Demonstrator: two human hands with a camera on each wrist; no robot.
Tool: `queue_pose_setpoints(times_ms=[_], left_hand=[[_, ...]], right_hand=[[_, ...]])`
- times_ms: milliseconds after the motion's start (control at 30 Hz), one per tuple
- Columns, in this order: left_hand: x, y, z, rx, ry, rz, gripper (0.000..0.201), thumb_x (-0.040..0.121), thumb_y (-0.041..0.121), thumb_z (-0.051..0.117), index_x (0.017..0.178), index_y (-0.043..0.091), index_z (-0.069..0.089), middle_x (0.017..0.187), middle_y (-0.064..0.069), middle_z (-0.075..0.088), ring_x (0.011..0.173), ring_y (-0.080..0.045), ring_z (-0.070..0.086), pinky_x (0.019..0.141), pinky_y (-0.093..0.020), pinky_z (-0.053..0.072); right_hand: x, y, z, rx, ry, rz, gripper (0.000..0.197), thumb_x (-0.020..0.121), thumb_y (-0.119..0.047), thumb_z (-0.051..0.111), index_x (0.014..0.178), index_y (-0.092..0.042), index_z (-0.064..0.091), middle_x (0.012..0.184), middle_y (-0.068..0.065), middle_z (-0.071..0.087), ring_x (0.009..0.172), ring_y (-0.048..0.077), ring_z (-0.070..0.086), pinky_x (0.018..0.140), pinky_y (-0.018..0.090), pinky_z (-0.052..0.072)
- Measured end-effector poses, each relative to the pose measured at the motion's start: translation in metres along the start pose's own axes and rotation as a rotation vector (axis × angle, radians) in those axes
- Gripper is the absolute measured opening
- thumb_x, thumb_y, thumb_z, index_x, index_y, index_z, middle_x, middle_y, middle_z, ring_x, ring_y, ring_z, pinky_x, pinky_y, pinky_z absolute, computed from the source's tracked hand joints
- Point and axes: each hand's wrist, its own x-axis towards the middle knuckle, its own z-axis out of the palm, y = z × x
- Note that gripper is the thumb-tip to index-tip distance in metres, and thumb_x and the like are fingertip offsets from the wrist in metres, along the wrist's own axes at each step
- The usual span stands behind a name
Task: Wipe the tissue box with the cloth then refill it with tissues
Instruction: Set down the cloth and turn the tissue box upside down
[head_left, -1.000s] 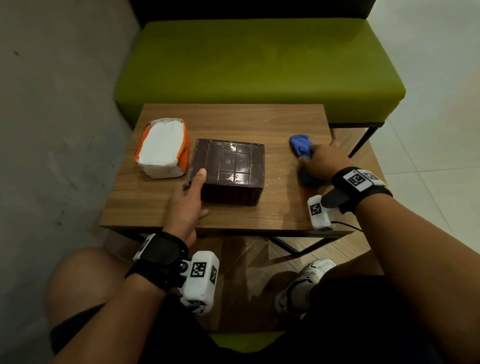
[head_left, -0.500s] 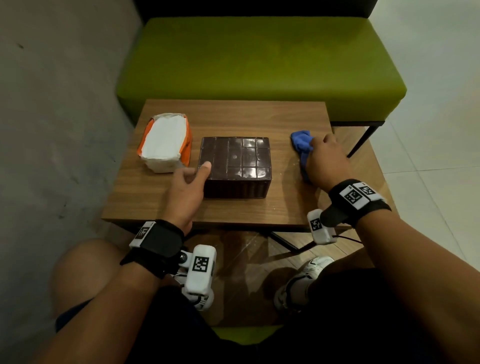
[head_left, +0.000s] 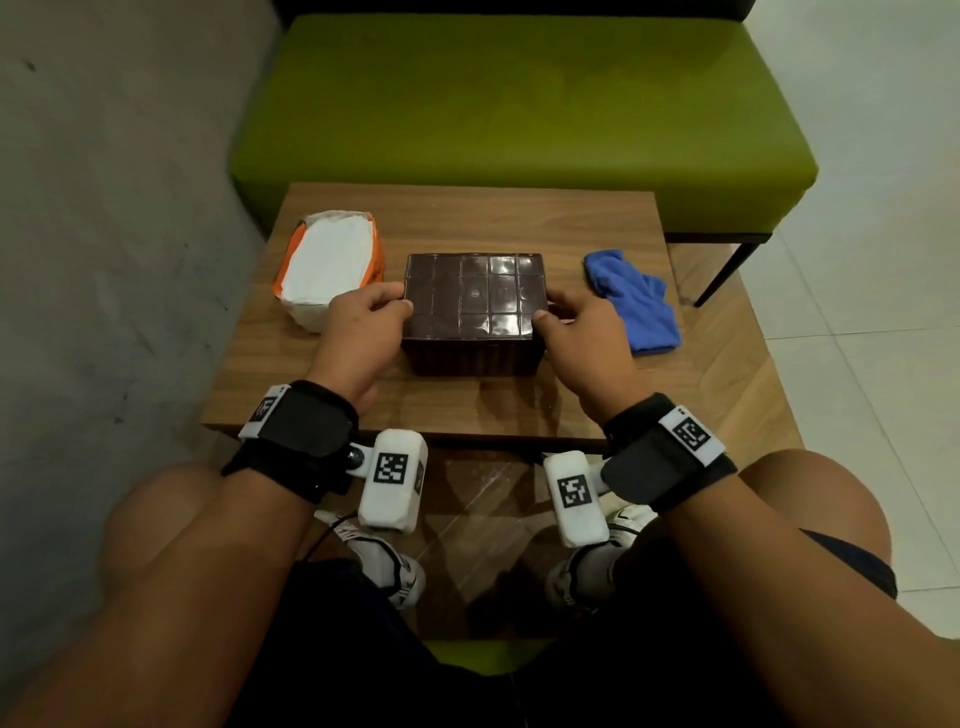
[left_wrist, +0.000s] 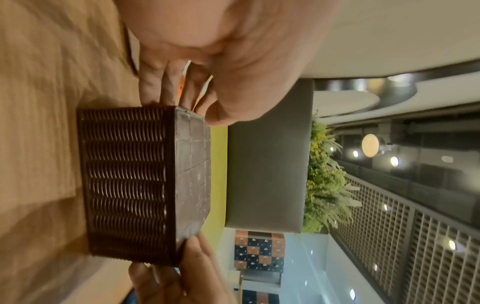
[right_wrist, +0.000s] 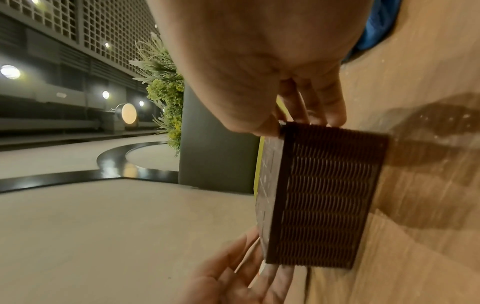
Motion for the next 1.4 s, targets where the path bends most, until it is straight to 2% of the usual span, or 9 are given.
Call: queue_pose_setpoints(times_ms=[167, 400, 667, 867, 967, 1033, 1100, 1267, 1400], left_hand=[[0.0, 0.007, 0.0, -0.073, -0.042, -0.048, 0.034, 0.11, 0.003, 0.051, 0.099, 0.029, 0.07, 0.104, 0.008, 0.076, 0.093, -0.005, 0.074, 0.074, -0.022, 0.063], [-0.003, 0.01, 0.003, 0.005, -0.131, -0.056, 0.027, 0.112, 0.014, 0.054, 0.112, 0.039, 0.064, 0.1, 0.021, 0.069, 0.096, 0.002, 0.067, 0.075, -0.018, 0.053], [0.001, 0.008, -0.008, -0.024, -0.173, -0.078, 0.028, 0.111, 0.016, 0.056, 0.117, 0.039, 0.071, 0.113, 0.016, 0.078, 0.104, -0.003, 0.073, 0.091, -0.029, 0.061], [0.009, 0.01, -0.013, -0.027, -0.215, -0.073, 0.051, 0.11, 0.015, 0.057, 0.157, 0.034, 0.053, 0.132, 0.011, 0.072, 0.123, -0.013, 0.069, 0.105, -0.042, 0.059], [0.012, 0.006, -0.016, -0.016, -0.223, -0.073, 0.051, 0.11, 0.019, 0.058, 0.159, 0.033, 0.052, 0.14, 0.01, 0.069, 0.127, -0.013, 0.066, 0.112, -0.047, 0.055], [0.012, 0.005, -0.017, -0.024, -0.226, -0.077, 0.039, 0.111, 0.02, 0.056, 0.147, 0.034, 0.062, 0.137, 0.01, 0.071, 0.128, -0.013, 0.065, 0.115, -0.049, 0.053], [0.011, 0.005, -0.016, -0.043, -0.227, -0.082, 0.031, 0.112, 0.019, 0.054, 0.134, 0.037, 0.067, 0.122, 0.015, 0.075, 0.123, -0.011, 0.068, 0.114, -0.048, 0.054], [0.005, 0.011, -0.017, -0.087, -0.192, -0.055, 0.036, 0.113, 0.023, 0.054, 0.149, 0.024, 0.061, 0.118, 0.017, 0.073, 0.117, -0.005, 0.068, 0.107, -0.037, 0.058], [-0.009, 0.018, -0.015, -0.019, -0.095, 0.107, 0.031, 0.113, 0.025, 0.056, 0.142, 0.028, 0.065, 0.113, 0.021, 0.071, 0.098, 0.012, 0.066, 0.094, -0.014, 0.054]], right_hand=[[0.003, -0.001, 0.005, 0.18, -0.005, 0.055, 0.038, 0.104, -0.015, 0.061, 0.141, -0.023, 0.065, 0.112, -0.014, 0.073, 0.114, 0.012, 0.072, 0.104, 0.043, 0.059], [-0.003, -0.002, 0.015, 0.137, -0.046, 0.076, 0.05, 0.093, -0.036, 0.06, 0.143, -0.041, 0.059, 0.12, -0.009, 0.076, 0.111, 0.014, 0.073, 0.1, 0.048, 0.06], [-0.001, -0.003, 0.016, 0.14, -0.101, 0.067, 0.048, 0.102, -0.024, 0.056, 0.148, -0.039, 0.055, 0.127, -0.01, 0.075, 0.117, 0.012, 0.071, 0.106, 0.046, 0.058], [0.001, -0.012, 0.016, 0.113, -0.114, 0.069, 0.058, 0.098, -0.028, 0.055, 0.154, -0.038, 0.048, 0.13, -0.007, 0.073, 0.117, 0.015, 0.071, 0.105, 0.046, 0.058], [0.001, -0.013, 0.009, 0.12, -0.129, 0.089, 0.046, 0.105, -0.022, 0.054, 0.151, -0.031, 0.055, 0.129, -0.006, 0.074, 0.117, 0.013, 0.07, 0.103, 0.039, 0.058], [0.001, -0.015, 0.003, 0.158, -0.134, 0.12, 0.043, 0.108, -0.018, 0.052, 0.15, -0.026, 0.057, 0.126, -0.006, 0.075, 0.11, 0.006, 0.071, 0.088, 0.021, 0.058], [-0.001, -0.019, -0.001, 0.194, -0.113, 0.14, 0.041, 0.109, -0.015, 0.051, 0.148, -0.023, 0.06, 0.122, -0.005, 0.075, 0.099, -0.002, 0.071, 0.07, 0.008, 0.054], [-0.005, -0.029, -0.005, 0.249, -0.055, 0.117, 0.036, 0.11, -0.013, 0.05, 0.143, -0.021, 0.063, 0.105, -0.015, 0.073, 0.079, -0.016, 0.069, 0.061, 0.003, 0.05], [-0.01, -0.034, -0.006, 0.202, 0.031, 0.066, 0.028, 0.108, -0.02, 0.055, 0.13, -0.022, 0.072, 0.106, -0.013, 0.077, 0.096, -0.004, 0.072, 0.081, 0.019, 0.057]])
